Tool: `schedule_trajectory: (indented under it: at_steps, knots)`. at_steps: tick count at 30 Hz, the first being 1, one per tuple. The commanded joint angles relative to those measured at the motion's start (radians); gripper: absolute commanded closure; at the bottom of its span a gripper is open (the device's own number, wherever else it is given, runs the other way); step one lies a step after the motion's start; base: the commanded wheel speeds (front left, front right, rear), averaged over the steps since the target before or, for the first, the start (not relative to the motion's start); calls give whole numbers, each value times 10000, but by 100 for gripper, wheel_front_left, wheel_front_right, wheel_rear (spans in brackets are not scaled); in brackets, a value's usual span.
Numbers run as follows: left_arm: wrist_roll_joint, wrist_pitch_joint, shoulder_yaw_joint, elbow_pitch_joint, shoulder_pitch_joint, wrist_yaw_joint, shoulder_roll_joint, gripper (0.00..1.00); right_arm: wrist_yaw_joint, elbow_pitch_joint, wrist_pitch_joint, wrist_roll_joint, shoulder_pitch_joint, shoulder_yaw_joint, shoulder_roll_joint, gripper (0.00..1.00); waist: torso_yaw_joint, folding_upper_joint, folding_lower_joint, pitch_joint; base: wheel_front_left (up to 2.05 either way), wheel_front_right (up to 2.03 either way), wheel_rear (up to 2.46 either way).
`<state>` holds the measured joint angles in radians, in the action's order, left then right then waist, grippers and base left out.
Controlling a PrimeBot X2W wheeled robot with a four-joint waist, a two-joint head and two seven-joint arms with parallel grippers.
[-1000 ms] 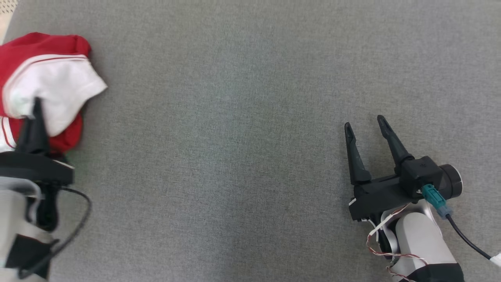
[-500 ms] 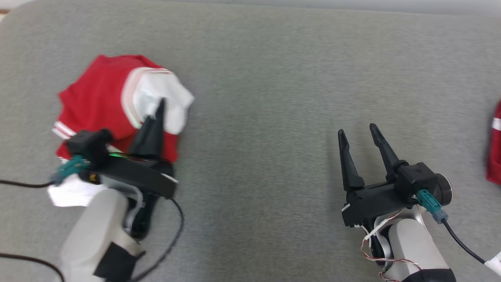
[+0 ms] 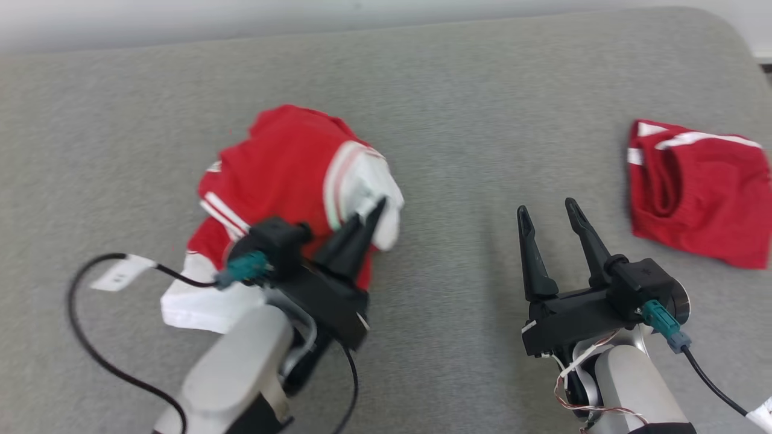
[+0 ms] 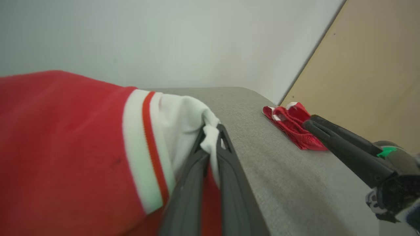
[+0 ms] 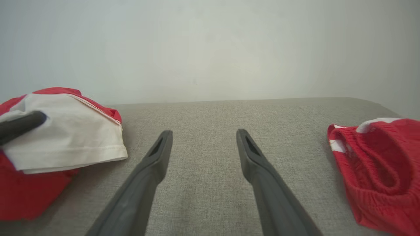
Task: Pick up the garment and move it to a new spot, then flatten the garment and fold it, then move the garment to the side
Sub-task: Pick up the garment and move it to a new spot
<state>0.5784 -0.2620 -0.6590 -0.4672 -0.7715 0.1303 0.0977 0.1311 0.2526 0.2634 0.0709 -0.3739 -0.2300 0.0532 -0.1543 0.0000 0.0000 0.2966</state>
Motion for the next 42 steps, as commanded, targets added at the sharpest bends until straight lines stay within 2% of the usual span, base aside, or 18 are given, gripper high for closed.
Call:
schedule_trajectory:
  at_steps: [1, 3, 5, 6, 7, 8, 13, 23, 33, 42]
  knots:
    - [29, -40, -415, -19, 180, 1, 11, 100, -6, -37, 10, 124, 234, -54, -35, 0, -717, 0, 0, -275, 0, 0, 0]
    - [61, -40, -805, -38, 364, 3, -46, 100, -6, -7, 10, 144, 267, -59, -36, 0, -816, 0, 0, -365, 0, 0, 0]
    - [-28, -40, -782, -168, 462, 1, -49, 100, -6, 2, 10, 161, 275, -41, -36, 0, -849, 0, 0, -401, 0, 0, 0]
    - [-116, -40, -723, -250, 563, 1, -60, 95, -6, 23, 9, 158, 299, -28, -36, 0, -848, 0, 0, -439, 0, 0, 0]
    - [-238, -40, -659, -317, 643, 1, -66, 59, -6, 26, 10, 146, 324, 0, -36, 0, -831, 0, 0, -476, 0, 0, 0]
    - [-306, -40, -553, -388, 769, 1, -82, 0, -6, 18, 10, 128, 355, 27, -35, 0, -802, 0, 0, -526, 0, 0, 0]
    - [-871, -40, -41, -427, 1154, -1, -36, 0, -6, 35, 10, 67, 415, 103, -34, 0, -578, 0, 0, -801, 0, 0, 0]
    - [-2549, -41, 1939, 228, 2746, -459, 181, 0, -6, 191, 10, 62, 658, 29, -26, 0, 130, 0, 0, -1685, 0, 0, 0]
    - [-3659, -39, 3998, 1219, 4529, -1191, 343, 0, -6, 385, 9, 134, 1058, -24, -25, 0, 806, 0, 0, -2443, 0, 0, 0]
    - [-4515, -39, 5549, 2093, 5948, -2004, 379, 0, -6, 411, 9, 178, 1453, -38, -24, 0, 1011, 0, 0, -2832, 0, 0, 0]
